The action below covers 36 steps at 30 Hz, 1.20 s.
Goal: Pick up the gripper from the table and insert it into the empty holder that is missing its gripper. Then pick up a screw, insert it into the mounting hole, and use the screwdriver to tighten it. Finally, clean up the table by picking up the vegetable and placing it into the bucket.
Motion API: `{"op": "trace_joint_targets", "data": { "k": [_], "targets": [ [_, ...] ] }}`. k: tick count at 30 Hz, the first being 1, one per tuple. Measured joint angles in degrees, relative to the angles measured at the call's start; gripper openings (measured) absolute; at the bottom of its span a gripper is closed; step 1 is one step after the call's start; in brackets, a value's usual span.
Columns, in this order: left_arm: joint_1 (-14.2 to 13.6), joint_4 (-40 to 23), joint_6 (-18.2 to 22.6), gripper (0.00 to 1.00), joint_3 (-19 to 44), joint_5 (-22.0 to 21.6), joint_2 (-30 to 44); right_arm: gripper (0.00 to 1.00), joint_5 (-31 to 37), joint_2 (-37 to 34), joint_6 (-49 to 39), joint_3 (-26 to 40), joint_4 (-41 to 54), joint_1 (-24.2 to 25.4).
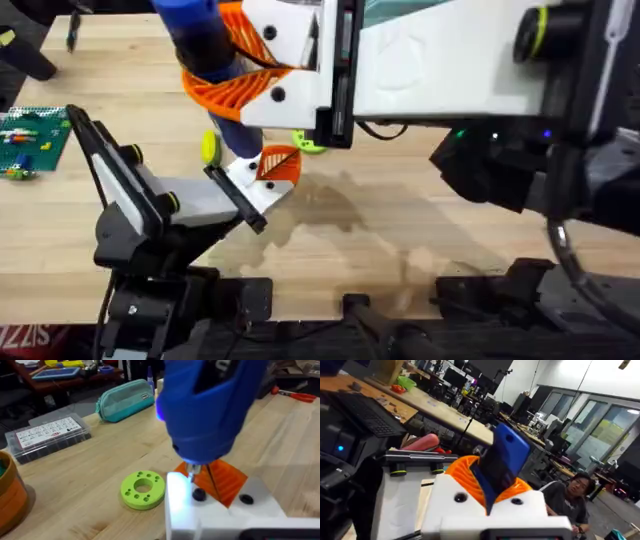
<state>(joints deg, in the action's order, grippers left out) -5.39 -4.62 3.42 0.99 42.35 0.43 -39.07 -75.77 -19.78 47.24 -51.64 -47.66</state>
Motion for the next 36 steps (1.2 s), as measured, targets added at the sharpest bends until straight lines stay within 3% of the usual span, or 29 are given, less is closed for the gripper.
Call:
{"op": "trace_joint_targets", "data": {
  "k": [36],
  "targets": [
    [0.0, 0.0, 0.0, 0.015, 0.0, 0.0, 0.0, 0.006, -1.1, 0.0, 0.5, 0.0, 0.4, 0.0]
  ]
}}
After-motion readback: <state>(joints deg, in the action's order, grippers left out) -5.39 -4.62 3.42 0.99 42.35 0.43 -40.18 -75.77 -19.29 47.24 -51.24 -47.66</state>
